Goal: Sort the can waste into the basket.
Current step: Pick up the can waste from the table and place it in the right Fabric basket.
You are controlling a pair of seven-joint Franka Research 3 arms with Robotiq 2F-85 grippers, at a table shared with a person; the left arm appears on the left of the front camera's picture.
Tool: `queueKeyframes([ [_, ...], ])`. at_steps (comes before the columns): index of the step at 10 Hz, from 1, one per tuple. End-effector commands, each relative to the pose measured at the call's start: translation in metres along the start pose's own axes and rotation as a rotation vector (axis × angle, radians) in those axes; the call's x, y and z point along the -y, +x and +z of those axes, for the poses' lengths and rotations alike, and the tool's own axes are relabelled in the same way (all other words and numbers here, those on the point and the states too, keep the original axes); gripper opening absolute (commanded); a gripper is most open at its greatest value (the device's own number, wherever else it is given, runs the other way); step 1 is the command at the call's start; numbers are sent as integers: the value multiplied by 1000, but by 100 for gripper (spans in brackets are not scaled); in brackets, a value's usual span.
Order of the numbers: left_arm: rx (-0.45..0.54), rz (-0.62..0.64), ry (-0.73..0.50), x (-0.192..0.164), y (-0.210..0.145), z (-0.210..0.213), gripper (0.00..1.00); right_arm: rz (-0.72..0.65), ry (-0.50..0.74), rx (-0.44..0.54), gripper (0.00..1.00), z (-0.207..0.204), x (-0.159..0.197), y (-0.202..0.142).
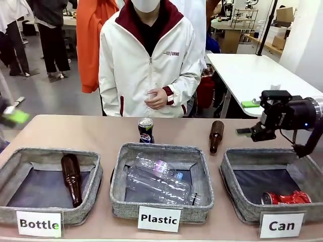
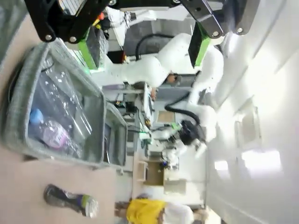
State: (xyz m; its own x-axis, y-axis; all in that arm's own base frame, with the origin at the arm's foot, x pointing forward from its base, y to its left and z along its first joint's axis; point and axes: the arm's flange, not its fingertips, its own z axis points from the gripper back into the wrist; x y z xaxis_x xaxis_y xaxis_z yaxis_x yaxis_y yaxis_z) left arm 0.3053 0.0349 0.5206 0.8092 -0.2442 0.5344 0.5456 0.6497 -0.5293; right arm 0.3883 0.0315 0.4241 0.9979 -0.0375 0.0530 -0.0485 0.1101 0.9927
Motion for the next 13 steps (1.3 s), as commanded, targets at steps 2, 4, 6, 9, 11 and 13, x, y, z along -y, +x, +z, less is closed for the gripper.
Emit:
queueKeyframes([
  [2,356,-22,-275,-33,-77,15,100,-25,-21,99,100,15,-12,-3],
  [4,520,93,-328,-69,-93,7,100,-19,-28,125,100,27,-15,-1],
  [6,467,80,-277,-70,-69,55,100,-6,-111,242,100,39,-9,1],
  [9,467,80,-277,-70,-69,55,100,-1,-20,131,100,32,-13,3],
  [11,467,80,-277,-70,-69,55,100,-1,-20,131,100,32,-13,3],
  [13,467,80,-277,-70,-69,55,100,-1,-20,131,100,32,-13,3],
])
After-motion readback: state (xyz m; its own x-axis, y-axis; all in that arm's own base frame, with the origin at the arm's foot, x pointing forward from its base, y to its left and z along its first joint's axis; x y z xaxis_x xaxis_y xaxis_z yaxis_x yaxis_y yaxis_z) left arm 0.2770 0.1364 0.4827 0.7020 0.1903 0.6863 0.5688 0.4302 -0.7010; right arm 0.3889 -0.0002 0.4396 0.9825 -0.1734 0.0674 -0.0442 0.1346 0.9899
